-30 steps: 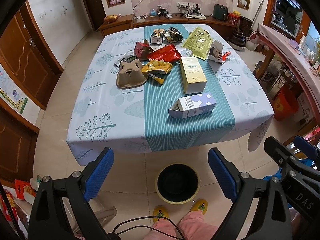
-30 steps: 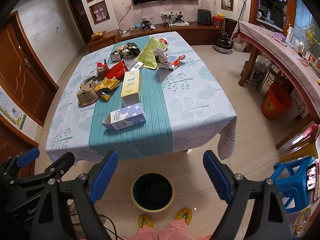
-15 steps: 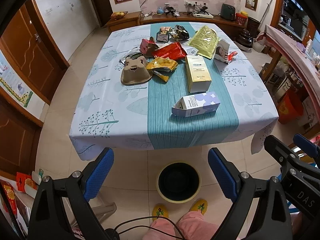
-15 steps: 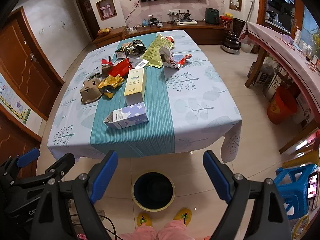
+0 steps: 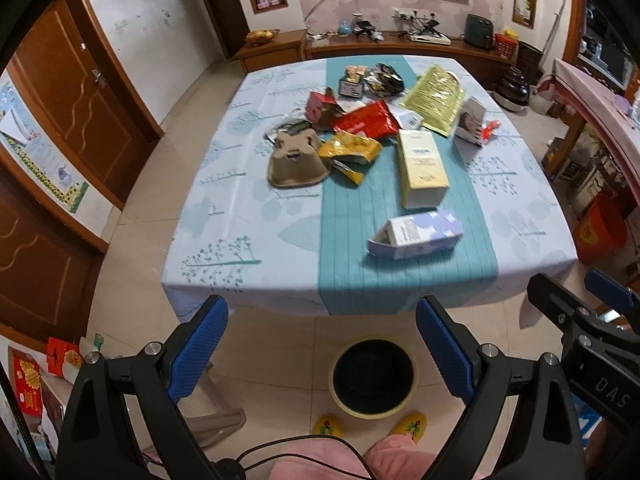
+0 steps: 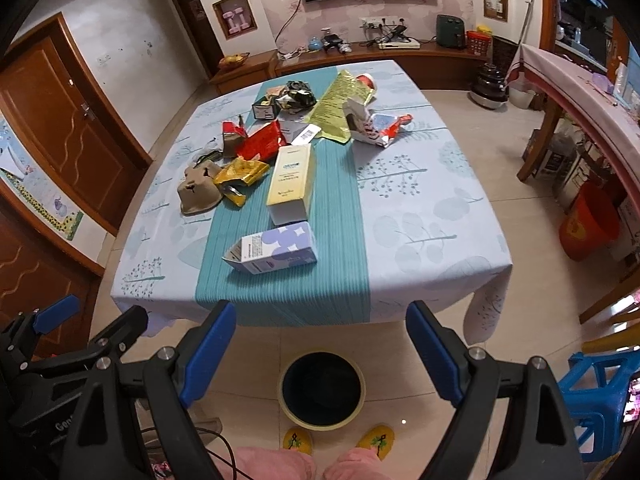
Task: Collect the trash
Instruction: 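Grasp the white-and-purple box with the right gripper while the left gripper approaches the cream toothpaste box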
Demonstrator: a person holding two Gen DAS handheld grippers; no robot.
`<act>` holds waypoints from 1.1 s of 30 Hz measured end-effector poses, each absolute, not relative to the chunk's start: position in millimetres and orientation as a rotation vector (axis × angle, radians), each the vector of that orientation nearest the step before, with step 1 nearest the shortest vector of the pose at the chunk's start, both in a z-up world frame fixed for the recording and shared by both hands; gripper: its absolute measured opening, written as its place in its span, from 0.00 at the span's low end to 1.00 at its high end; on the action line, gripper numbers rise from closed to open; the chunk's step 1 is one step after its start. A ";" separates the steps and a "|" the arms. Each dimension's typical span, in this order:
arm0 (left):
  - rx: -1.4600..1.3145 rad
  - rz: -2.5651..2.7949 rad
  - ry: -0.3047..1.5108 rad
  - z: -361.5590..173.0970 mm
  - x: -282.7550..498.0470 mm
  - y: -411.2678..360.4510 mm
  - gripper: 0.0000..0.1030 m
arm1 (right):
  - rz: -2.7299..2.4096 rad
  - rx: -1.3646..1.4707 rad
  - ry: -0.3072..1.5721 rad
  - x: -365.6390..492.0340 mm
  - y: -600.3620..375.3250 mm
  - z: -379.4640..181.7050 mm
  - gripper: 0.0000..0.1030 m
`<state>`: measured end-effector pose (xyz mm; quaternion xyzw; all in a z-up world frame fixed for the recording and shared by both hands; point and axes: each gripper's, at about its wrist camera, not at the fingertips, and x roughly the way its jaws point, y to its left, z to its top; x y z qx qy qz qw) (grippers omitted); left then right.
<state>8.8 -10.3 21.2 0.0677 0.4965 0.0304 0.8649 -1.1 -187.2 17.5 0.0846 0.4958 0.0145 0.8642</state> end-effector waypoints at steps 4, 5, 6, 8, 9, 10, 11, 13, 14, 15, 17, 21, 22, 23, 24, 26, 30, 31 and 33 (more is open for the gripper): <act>0.131 0.072 1.038 23.8 35.5 8.4 0.91 | 0.025 0.193 1.050 13.5 -183.6 13.1 0.85; 0.132 0.072 1.039 23.0 42.0 12.9 0.91 | 0.015 0.200 1.050 18.6 -182.6 11.6 0.85; 0.135 0.070 1.041 22.2 49.6 17.8 0.91 | 0.006 0.206 1.052 21.8 -181.8 10.6 0.85; 0.146 0.055 1.049 18.1 69.4 30.5 0.91 | -0.022 0.232 1.063 34.0 -179.9 5.1 0.85; 0.161 0.040 1.051 15.2 80.7 37.6 0.91 | -0.040 0.248 1.069 40.2 -178.6 2.0 0.85; 0.176 0.020 1.056 11.9 92.0 44.1 0.91 | -0.065 0.277 1.077 48.5 -177.1 -2.7 0.85; 0.186 0.004 1.063 9.3 100.5 47.7 0.91 | -0.081 0.299 1.084 53.9 -176.2 -6.2 0.85; 0.221 -0.043 1.083 3.5 122.8 57.5 0.91 | -0.139 0.368 1.104 67.7 -172.4 -16.4 0.85; 0.238 -0.068 1.093 0.8 135.4 62.0 0.91 | -0.166 0.408 1.116 73.4 -169.9 -22.5 0.85; 0.250 -0.087 1.097 -0.7 144.9 65.3 0.91 | -0.191 0.447 1.127 78.8 -167.3 -28.0 0.85; 0.277 -0.135 1.090 -3.0 167.9 72.8 0.91 | -0.243 0.518 1.152 90.0 -159.4 -41.6 0.85; 0.333 -0.218 1.100 -12.2 200.1 77.8 0.91 | -0.334 0.642 1.204 106.4 -144.8 -69.1 0.85; 0.354 -0.251 1.104 -15.3 207.5 76.3 0.91 | -0.373 0.669 1.217 111.3 -142.1 -75.8 0.85; 0.365 -0.270 1.103 -16.7 211.1 74.5 0.91 | -0.407 0.680 1.230 114.7 -140.4 -80.4 0.85; 0.377 -0.292 1.102 -17.8 214.3 72.3 0.91 | -0.443 0.693 1.244 117.8 -140.0 -85.9 0.85; 0.400 -0.341 1.097 -19.4 220.6 65.0 0.91 | -0.504 0.733 1.268 123.4 -141.0 -97.8 0.84; 0.438 -0.426 1.089 -22.8 231.3 46.2 0.91 | -0.576 0.749 1.300 128.7 -141.9 -111.7 0.55; 0.443 -0.455 1.093 -24.1 234.1 38.7 0.91 | -0.581 0.732 1.291 129.6 -141.1 -110.4 0.46; 0.444 -0.493 1.102 -25.1 237.8 26.7 0.91 | -0.587 0.744 1.288 127.5 -142.6 -110.7 0.43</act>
